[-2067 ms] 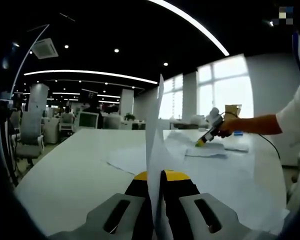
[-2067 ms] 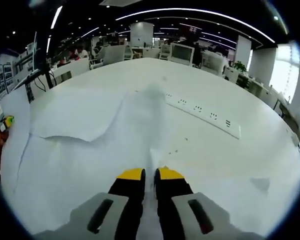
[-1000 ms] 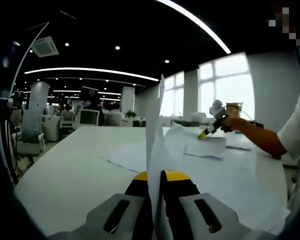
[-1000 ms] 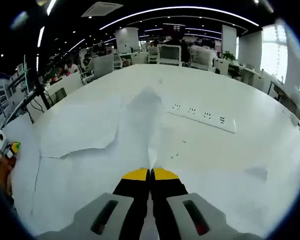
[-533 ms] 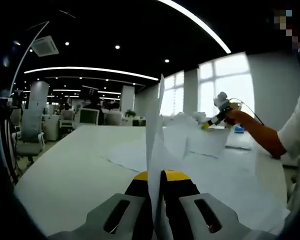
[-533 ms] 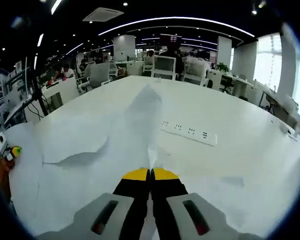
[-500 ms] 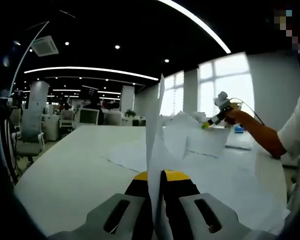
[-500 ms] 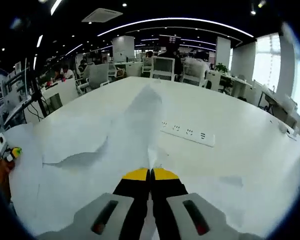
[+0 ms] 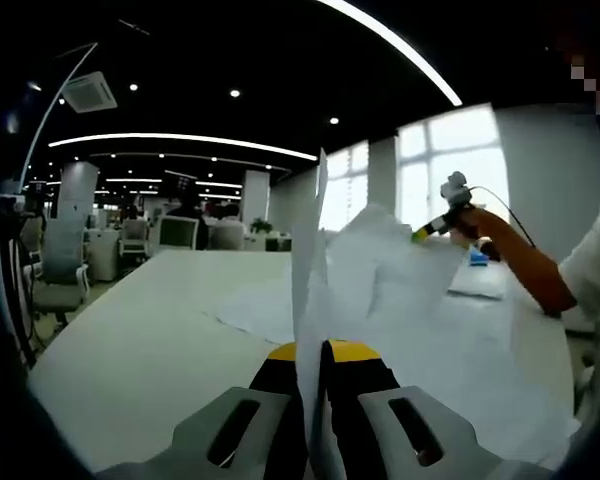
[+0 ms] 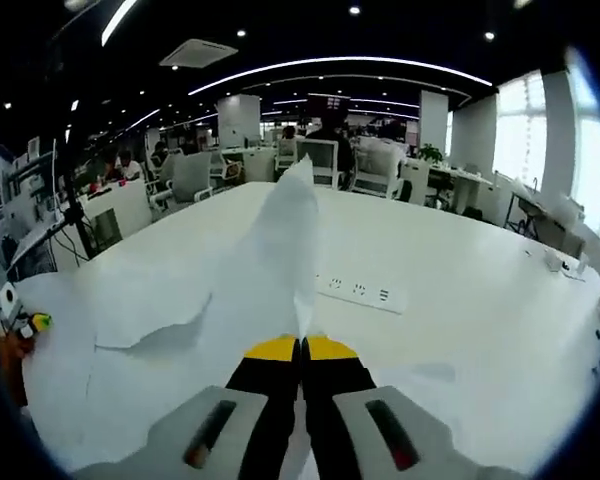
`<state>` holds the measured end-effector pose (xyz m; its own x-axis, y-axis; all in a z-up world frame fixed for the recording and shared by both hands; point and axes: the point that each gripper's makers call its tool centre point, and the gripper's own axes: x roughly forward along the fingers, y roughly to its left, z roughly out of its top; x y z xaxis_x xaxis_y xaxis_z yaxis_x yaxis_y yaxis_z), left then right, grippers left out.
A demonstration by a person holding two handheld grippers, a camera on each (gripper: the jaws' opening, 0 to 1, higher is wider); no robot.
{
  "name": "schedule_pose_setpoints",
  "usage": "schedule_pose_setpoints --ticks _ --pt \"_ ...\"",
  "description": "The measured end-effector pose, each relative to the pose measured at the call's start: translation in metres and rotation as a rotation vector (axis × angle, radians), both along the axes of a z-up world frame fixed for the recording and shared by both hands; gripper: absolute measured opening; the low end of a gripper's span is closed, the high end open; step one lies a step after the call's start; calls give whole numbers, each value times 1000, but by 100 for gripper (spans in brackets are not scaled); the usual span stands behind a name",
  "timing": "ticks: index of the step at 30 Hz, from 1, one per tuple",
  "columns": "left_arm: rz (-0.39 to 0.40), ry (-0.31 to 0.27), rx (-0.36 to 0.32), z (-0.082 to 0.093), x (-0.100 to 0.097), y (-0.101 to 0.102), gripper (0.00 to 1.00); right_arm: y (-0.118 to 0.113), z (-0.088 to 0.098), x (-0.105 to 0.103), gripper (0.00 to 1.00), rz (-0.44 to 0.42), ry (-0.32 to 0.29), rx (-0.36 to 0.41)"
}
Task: Organize the stack of printing papers by aligning and flattening the scattered papers on the table
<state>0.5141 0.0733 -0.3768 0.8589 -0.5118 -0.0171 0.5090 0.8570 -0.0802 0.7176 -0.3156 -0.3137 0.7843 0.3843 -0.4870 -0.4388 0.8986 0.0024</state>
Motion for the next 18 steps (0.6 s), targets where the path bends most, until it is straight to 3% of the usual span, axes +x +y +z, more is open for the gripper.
schedule_pose_setpoints --ticks 7,18 --pt "-5 -8 6 -1 3 4 6 -8 23 -12 0 -22 -55 43" --pt "1 -15 7 -2 6 6 6 12 49 -23 0 50 -121 62"
